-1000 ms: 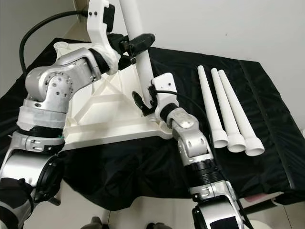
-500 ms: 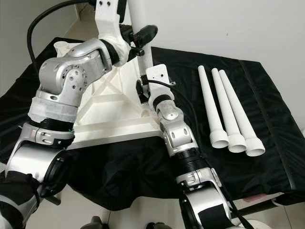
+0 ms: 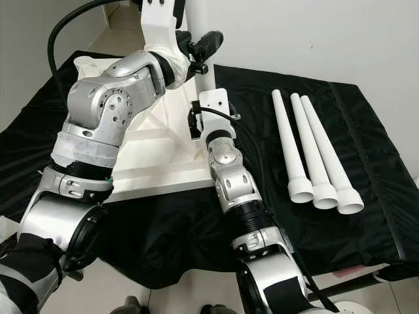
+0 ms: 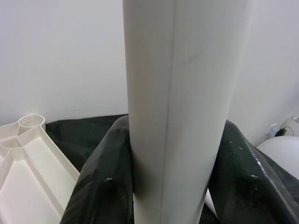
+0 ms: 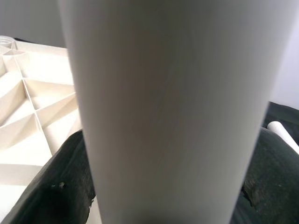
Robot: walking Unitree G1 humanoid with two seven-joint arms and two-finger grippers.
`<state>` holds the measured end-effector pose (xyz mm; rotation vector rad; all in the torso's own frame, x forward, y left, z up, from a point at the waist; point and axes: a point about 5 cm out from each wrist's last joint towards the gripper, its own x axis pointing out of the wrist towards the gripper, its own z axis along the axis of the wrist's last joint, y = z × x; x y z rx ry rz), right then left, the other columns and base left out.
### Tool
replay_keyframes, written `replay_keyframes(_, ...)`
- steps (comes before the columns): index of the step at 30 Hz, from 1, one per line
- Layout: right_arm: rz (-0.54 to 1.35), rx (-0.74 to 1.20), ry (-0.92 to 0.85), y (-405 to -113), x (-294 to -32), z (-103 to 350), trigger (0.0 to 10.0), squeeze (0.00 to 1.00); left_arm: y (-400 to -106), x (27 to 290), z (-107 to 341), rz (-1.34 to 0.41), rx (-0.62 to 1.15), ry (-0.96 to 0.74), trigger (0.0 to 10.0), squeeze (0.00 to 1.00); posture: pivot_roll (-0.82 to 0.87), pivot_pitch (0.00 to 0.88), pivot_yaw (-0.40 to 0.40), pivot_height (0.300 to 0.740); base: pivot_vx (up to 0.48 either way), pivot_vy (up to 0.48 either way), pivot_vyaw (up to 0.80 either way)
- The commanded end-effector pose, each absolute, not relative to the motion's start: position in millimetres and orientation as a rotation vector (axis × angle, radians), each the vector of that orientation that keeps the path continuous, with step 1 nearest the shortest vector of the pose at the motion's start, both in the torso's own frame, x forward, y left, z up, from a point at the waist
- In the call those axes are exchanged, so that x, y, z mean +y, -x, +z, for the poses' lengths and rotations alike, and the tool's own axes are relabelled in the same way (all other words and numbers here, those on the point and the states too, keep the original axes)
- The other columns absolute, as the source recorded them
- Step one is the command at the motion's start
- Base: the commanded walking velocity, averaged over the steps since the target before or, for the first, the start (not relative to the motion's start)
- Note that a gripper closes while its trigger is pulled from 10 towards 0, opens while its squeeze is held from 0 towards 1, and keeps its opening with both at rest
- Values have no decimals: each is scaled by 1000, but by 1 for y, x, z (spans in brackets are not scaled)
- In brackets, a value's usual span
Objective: Building children table
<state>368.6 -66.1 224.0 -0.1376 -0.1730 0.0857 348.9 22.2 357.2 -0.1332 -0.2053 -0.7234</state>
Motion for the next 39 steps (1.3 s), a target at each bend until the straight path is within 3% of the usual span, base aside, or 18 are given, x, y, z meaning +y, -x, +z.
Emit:
replay_keyframes(1, 71, -180, 135, -370, -66, 226, 10000, 0, -347, 21, 367, -671, -241, 135, 10000, 0, 61, 61, -63, 740, 0, 0, 0)
replay_keyframes(5, 67, -183, 122, -370, -63, 226, 10000, 0, -346, 21, 368, -667, -245, 135, 10000, 0, 60, 62, -62, 740, 0, 0, 0)
replay_keyframes(6, 66, -184, 121, -371, -63, 227, 9294, 0, -347, 21, 369, -666, -247, 134, 10000, 0, 60, 62, -62, 740, 0, 0, 0)
replay_keyframes(9, 64, -185, 121, -371, -63, 227, 9294, 0, -347, 21, 370, -665, -248, 134, 10000, 0, 60, 62, -62, 740, 0, 0, 0)
replay_keyframes(10, 61, -187, 117, -372, -64, 228, 5569, 0, -347, 21, 371, -664, -250, 134, 10000, 0, 61, 64, -63, 740, 0, 0, 0)
replay_keyframes(11, 58, -187, 108, -372, -64, 229, 4314, 0, -347, 22, 371, -664, -252, 133, 10000, 0, 61, 68, -63, 740, 0, 0, 0)
replay_keyframes(13, 58, -187, 108, -372, -64, 229, 4314, 0, -347, 22, 371, -664, -252, 133, 10000, 0, 61, 68, -63, 740, 0, 0, 0)
replay_keyframes(14, 48, -188, 102, -373, -66, 229, 3294, 0, -347, 22, 372, -664, -254, 133, 10000, 0, 61, 68, -63, 740, 0, 0, 0)
replay_keyframes(15, 48, -190, 93, -373, -66, 230, 0, 0, -347, 22, 372, -663, -254, 132, 10000, 0, 62, 69, -64, 740, 0, 0, 0)
replay_keyframes(28, 26, -191, 75, -374, -68, 232, 0, 0, -346, 21, 373, -663, -258, 124, 10000, 0, 64, 70, -64, 740, 0, 0, 0)
replay_keyframes(29, 23, -186, 66, -375, -68, 231, 10000, 0, -345, 21, 373, -670, -258, 128, 10000, 0, 64, 70, -65, 740, 0, 0, 0)
replay_keyframes(33, 23, -182, 59, -375, -69, 231, 10000, 0, -343, 20, 375, -690, -279, 139, 10000, 0, 64, 70, -65, 740, 0, 0, 0)
replay_keyframes(34, 23, -179, 56, -375, -69, 230, 10000, 0, -340, 18, 376, -721, -286, 147, 10000, 302, 64, 68, -63, 740, 0, 0, 0)
replay_keyframes(35, 23, -177, 54, -376, -69, 230, 10000, 0, -338, 16, 376, -750, -287, 161, 10000, 1000, 64, 68, -63, 740, 0, 0, 0)
replay_keyframes(39, 20, -168, 39, -376, -69, 229, 10000, 0, -335, 14, 375, -785, -288, 171, 10000, 1000, 62, 65, -61, 740, 0, 0, 0)
